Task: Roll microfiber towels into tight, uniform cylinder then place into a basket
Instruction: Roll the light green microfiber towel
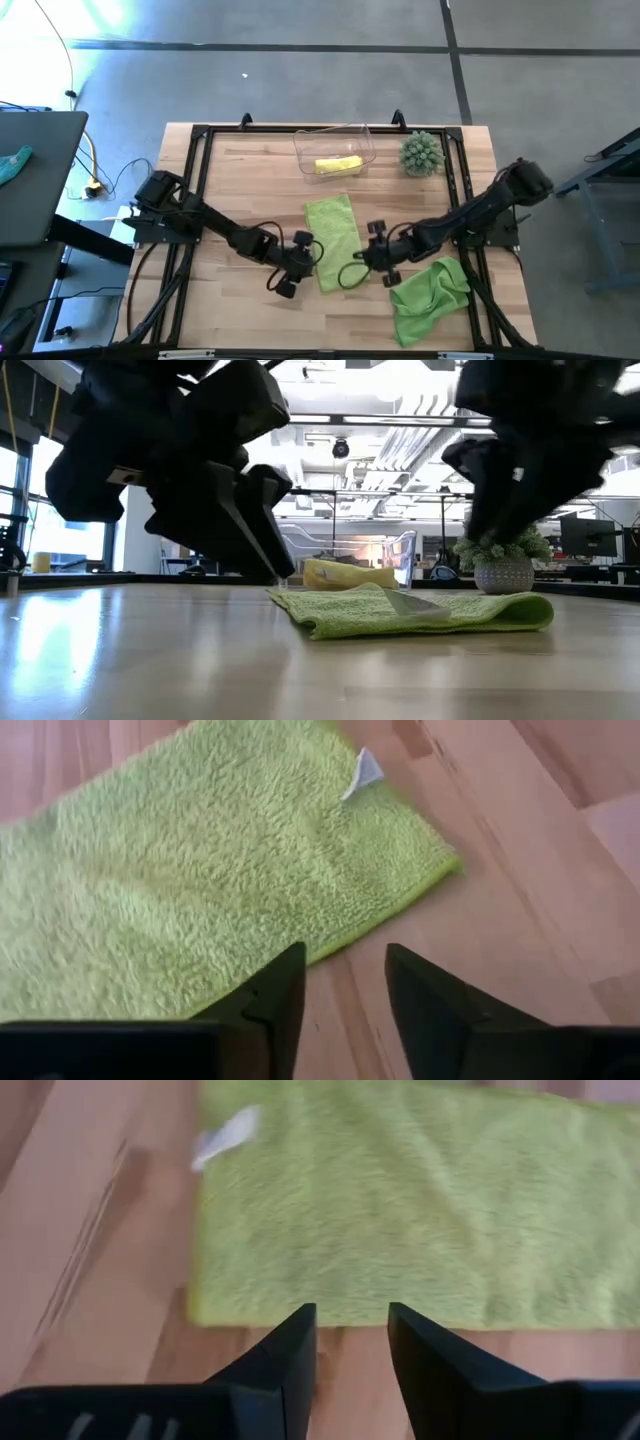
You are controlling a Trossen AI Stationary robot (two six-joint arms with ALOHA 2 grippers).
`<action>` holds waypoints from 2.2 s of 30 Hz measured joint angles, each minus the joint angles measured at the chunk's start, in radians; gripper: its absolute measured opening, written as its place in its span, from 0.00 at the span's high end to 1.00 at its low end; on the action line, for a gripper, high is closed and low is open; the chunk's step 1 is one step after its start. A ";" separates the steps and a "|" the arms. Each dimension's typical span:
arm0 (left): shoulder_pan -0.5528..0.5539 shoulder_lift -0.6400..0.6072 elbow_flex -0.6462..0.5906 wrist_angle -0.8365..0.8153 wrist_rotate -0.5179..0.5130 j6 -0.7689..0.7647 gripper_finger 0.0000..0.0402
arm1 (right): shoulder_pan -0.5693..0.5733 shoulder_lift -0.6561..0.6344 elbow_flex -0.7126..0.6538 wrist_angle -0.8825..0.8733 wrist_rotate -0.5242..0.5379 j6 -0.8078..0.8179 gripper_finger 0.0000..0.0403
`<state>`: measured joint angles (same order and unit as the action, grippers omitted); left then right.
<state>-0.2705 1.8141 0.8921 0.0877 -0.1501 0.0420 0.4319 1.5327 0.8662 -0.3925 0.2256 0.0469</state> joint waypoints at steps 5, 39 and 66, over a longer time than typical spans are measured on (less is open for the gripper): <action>-0.026 0.024 0.015 0.045 0.008 0.152 0.56 | 0.058 0.049 0.000 0.018 0.000 -0.006 0.64; -0.094 0.263 0.193 0.104 -0.059 -0.100 0.56 | 0.237 0.164 0.082 0.009 0.186 -0.088 0.53; -0.140 0.266 0.327 -0.153 -0.218 -0.077 0.56 | 0.172 0.267 0.037 0.107 0.095 0.013 0.53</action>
<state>-0.4102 2.0796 1.2195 -0.0649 -0.3677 -0.0350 0.6041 1.8000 0.9028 -0.2853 0.3203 0.0600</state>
